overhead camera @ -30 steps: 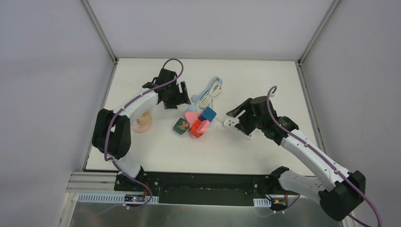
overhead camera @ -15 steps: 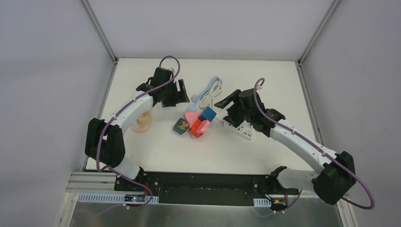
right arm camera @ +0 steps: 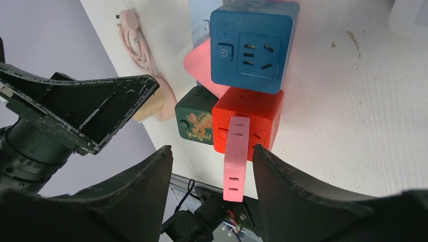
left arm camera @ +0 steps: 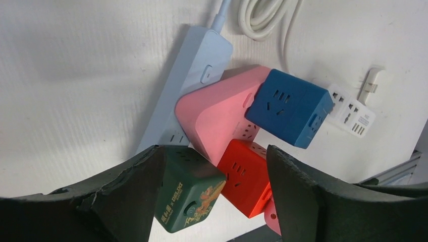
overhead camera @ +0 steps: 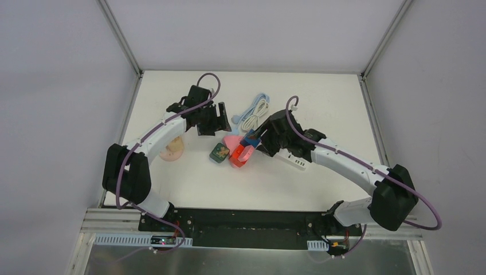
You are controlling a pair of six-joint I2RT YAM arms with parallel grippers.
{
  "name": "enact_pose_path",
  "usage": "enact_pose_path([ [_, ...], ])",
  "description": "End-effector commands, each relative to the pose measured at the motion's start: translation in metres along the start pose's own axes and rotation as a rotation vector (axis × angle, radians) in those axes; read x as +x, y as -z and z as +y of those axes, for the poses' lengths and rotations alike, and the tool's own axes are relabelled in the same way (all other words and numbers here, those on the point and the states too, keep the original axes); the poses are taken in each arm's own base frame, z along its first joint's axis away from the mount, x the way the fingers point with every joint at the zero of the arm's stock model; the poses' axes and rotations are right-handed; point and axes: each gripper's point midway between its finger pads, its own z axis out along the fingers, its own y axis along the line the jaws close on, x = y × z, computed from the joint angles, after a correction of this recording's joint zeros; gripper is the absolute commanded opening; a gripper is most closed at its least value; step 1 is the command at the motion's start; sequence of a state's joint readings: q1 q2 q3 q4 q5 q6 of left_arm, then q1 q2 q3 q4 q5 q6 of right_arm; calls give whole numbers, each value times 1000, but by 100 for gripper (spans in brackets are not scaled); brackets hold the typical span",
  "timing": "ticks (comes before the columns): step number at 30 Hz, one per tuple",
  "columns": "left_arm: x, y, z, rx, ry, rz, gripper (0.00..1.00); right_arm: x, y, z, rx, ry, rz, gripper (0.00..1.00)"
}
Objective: Pull the plug off the socket
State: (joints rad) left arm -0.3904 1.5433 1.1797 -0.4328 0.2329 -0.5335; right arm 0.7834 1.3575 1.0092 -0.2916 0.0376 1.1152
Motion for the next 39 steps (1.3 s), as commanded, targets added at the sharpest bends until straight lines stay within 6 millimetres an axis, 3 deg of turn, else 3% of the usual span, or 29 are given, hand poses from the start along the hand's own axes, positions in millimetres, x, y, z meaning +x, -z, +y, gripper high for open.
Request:
enact_pose_path([
  [1,17,14,-17,78,-45,41,74,8,-1,10,-21,-15,44,60],
  [6,30,15,-30,136,-82,83,72,18,-9,-9,68,-3,89,56],
  [12,36,18,-39,190,-108,105,66,25,-12,-6,84,34,115,53],
  [19,54,20,-48,254,-134,150,55,39,-13,10,20,87,166,32],
  [28,82,10,-41,250,-139,222,49,48,-17,11,-15,98,200,0],
  [32,87,6,-32,203,-148,253,45,48,-17,12,-43,107,197,0],
  [39,100,-1,-9,107,-150,264,39,48,-6,34,-187,110,196,0],
])
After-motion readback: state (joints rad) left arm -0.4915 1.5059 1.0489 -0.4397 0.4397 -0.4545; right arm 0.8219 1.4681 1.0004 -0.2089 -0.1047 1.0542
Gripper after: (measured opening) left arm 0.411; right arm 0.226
